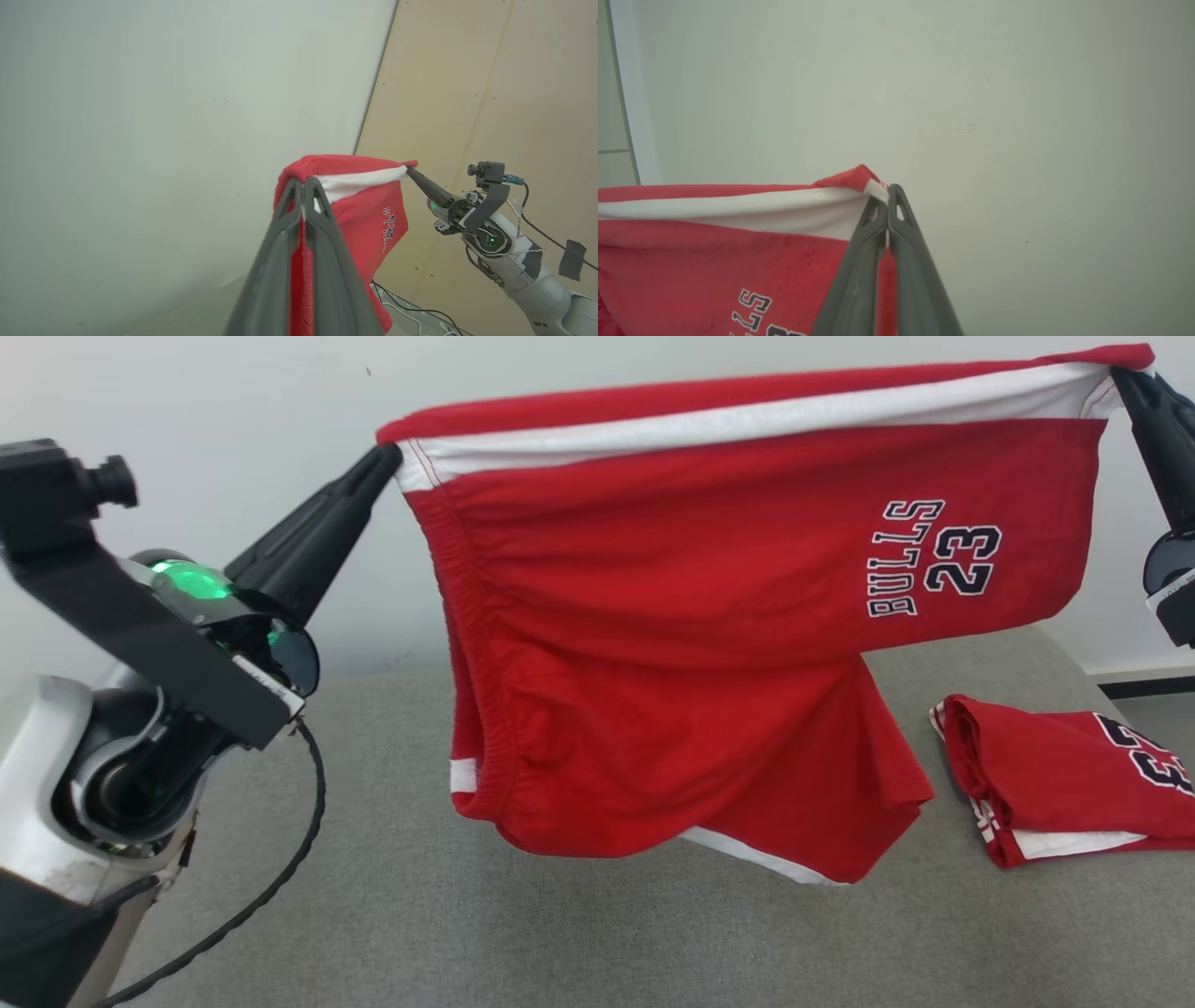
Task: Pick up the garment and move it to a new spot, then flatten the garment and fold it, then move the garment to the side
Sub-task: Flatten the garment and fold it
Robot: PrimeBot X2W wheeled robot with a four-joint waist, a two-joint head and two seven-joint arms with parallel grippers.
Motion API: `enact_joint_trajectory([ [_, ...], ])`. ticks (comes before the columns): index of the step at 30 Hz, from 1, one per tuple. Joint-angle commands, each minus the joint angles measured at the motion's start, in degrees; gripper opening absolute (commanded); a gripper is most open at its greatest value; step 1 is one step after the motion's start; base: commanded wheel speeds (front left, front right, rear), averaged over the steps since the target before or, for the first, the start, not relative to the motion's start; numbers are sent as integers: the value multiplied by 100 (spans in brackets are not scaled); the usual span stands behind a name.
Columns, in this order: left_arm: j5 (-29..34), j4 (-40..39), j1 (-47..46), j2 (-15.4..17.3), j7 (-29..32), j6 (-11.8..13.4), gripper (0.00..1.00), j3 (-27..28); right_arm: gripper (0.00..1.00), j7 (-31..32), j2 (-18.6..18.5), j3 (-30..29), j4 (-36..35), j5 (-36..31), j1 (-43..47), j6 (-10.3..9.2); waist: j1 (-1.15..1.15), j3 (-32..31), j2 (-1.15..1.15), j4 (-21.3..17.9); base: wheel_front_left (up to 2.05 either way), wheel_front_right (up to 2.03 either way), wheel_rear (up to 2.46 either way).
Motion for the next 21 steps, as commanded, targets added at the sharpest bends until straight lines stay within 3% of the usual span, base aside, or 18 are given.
enact_joint_trajectory([
  [1, -81, 111, -141, -47, 55, -22, 0, -47, 0, 73, 13, 14, 21, 68, -37, -6, 0, 77, 0, -23, 0, 0, 0],
  [8, 51, 875, -586, -241, 189, -37, 0, -329, 0, 396, 508, 101, 624, 382, -444, -5, 0, 428, 0, -126, 0, 0, 0],
  [12, 273, 1615, -1138, -462, 119, -44, 0, -554, 0, 558, 1081, 274, 1550, 464, -1112, -2, 0, 839, 0, -181, 0, 0, 0],
  [17, 739, 2497, -2374, -752, -198, -44, 0, -792, 0, 572, 1664, 329, 2788, 240, -2525, -2, 0, 1970, 0, -174, 0, 0, 0],
  [21, 1495, 3339, -3531, -776, -951, -43, 0, -1055, 0, -116, 2126, 343, 3616, -204, -3789, -2, 0, 2871, 0, -278, 0, 0, 0],
])
